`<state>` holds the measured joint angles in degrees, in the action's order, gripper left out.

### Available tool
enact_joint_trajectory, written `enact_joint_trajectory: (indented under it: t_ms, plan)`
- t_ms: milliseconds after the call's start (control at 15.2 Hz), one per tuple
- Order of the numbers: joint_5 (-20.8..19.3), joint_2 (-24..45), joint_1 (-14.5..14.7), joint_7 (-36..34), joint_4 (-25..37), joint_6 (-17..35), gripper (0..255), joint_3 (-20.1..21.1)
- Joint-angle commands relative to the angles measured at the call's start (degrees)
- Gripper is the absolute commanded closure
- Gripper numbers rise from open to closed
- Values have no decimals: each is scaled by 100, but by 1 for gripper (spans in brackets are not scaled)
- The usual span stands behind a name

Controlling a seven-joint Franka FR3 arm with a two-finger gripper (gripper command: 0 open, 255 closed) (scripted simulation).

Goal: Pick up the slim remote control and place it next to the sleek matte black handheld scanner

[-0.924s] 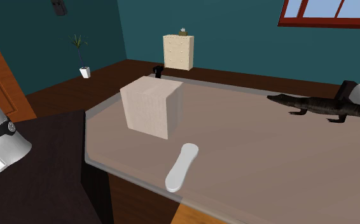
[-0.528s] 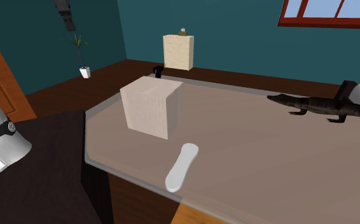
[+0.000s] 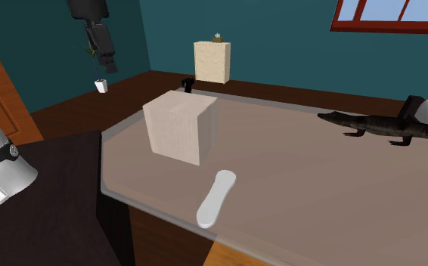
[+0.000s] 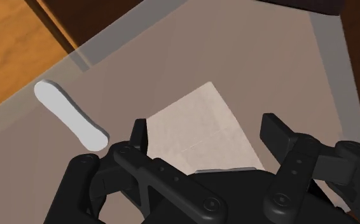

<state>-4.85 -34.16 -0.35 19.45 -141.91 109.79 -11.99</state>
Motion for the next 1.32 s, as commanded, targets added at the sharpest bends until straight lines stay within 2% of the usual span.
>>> enact_joint_trajectory:
  t_ms: [0,330,594,990,1254]
  plan:
    - [-69,278,2,331,-53,335,0,-198]
    - [-98,1193,49,1199,37,1139,0,-712]
    - [85,2058,132,1968,273,1729,0,-1093]
    - [810,3527,183,3314,893,2417,0,-1459]
    - [1451,4546,0,4233,1484,2685,0,-1416]
